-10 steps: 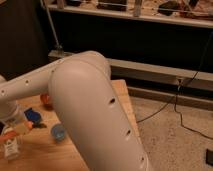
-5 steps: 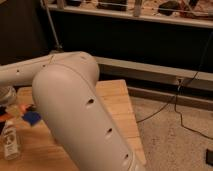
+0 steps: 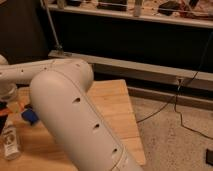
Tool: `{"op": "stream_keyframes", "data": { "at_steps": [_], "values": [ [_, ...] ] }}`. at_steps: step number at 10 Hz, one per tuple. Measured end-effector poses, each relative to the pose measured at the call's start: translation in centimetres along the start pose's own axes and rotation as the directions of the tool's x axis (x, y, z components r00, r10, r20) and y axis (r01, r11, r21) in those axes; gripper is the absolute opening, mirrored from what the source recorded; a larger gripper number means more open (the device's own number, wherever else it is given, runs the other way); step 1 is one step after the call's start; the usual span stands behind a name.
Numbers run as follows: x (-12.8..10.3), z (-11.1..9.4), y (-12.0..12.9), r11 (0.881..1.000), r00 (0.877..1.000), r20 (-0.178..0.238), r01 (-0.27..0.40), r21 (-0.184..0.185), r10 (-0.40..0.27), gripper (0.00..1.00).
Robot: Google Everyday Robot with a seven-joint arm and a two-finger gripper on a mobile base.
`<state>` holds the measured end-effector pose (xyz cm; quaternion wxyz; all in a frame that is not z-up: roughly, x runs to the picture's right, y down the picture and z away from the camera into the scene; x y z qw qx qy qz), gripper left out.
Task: Place the pepper on the white sponge
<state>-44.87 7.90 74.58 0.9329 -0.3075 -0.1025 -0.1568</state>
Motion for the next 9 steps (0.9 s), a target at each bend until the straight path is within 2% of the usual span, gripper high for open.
{"op": "stream_keyframes", "data": {
  "at_steps": [4, 9],
  "values": [
    [2.1, 4.1, 0.6, 0.999, 0.999, -0.04, -0.005, -0.051, 0.003, 0.15],
    [2.8, 8.0, 0.9, 0.996, 1.0, -0.008, -0.021, -0.084, 0.021, 0.15]
  ]
}}
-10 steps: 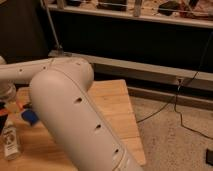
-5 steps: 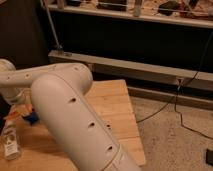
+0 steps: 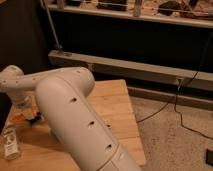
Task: Place the pepper on the white sponge
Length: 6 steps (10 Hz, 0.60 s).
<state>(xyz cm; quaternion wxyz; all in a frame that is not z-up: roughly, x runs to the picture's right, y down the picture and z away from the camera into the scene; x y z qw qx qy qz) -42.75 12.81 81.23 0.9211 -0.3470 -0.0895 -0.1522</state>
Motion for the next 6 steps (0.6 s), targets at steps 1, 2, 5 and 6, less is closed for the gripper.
{"op": "stream_keyframes", "data": {
  "at_steps": [1, 2, 5, 6],
  "values": [
    [0.2, 1.0, 0.1, 1.0, 1.0, -0.001, -0.001, -0.012, 0.001, 0.15],
    [0.1, 1.5, 0.1, 1.0, 1.0, -0.001, 0.0, -0.017, 0.0, 0.15],
    [-0.2, 2.1, -0.7, 1.0, 1.0, 0.003, 0.003, -0.005, -0.003, 0.15],
    [-0.1, 2.2, -1.0, 1.0, 1.0, -0.003, 0.003, 0.004, -0.003, 0.15]
  ]
}}
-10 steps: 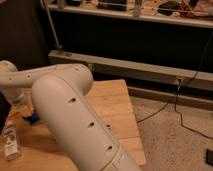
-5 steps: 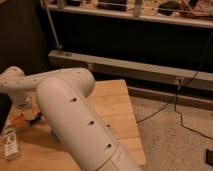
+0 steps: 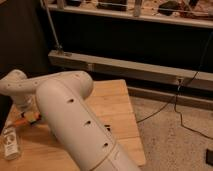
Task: Place the pepper on the white sponge
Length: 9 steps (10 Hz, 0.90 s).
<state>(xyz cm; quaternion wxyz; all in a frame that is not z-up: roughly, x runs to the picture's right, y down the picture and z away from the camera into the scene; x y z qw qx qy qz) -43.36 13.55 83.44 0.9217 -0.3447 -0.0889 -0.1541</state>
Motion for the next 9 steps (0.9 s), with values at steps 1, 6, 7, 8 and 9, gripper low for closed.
{"op": "stream_keyframes", "data": {
  "at_steps": [1, 6, 7, 8, 9],
  "values": [
    [0.1, -0.1, -0.2, 1.0, 1.0, -0.003, -0.002, 0.005, 0.002, 0.15],
    [1.0, 0.2, -0.5, 1.0, 0.999, -0.031, -0.024, 0.015, 0.024, 0.19],
    [1.1, 0.3, -0.5, 0.999, 0.999, -0.023, -0.039, 0.016, 0.04, 0.28],
    [1.1, 0.4, -0.5, 0.999, 0.999, -0.015, -0.051, 0.016, 0.052, 0.37],
    [1.2, 0.5, -0.5, 0.998, 0.998, -0.008, -0.064, 0.018, 0.064, 0.47]
  ]
}}
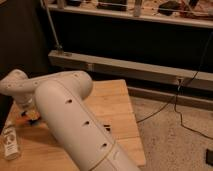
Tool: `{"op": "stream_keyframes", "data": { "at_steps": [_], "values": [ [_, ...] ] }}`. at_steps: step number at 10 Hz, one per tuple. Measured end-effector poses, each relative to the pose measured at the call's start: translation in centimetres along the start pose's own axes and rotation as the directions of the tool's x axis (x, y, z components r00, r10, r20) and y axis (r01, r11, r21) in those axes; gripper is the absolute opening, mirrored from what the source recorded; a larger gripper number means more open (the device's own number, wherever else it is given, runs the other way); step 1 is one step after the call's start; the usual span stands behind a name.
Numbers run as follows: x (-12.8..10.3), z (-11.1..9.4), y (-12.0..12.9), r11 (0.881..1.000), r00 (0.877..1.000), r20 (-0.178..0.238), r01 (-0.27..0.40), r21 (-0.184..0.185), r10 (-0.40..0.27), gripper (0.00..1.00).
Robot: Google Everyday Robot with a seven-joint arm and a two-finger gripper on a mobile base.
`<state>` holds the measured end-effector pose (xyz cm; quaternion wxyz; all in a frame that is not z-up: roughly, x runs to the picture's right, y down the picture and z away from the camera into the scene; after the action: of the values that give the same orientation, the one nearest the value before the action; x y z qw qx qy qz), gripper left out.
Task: Place the pepper on the white sponge
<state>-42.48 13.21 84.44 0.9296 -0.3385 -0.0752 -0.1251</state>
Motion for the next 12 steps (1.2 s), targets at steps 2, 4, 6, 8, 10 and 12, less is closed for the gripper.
{"op": "stream_keyframes", "data": {
  "at_steps": [2, 4, 6, 8, 10, 12],
  "values": [
    [0.1, 0.2, -0.1, 1.0, 1.0, 0.002, -0.017, 0.009, 0.017, 0.7],
    [0.1, 0.4, -0.1, 1.0, 1.0, -0.009, -0.018, 0.018, 0.018, 0.8],
    [0.2, 0.6, 0.0, 0.999, 1.0, -0.018, -0.022, 0.027, 0.022, 0.8],
    [0.2, 0.9, 0.3, 0.999, 0.999, -0.023, -0.026, 0.025, 0.027, 0.8],
    [0.3, 0.6, 0.4, 0.999, 0.999, -0.017, -0.029, 0.027, 0.029, 0.8],
    [0.3, -0.5, 0.3, 0.999, 1.0, -0.001, -0.028, 0.04, 0.028, 0.8]
  ]
}}
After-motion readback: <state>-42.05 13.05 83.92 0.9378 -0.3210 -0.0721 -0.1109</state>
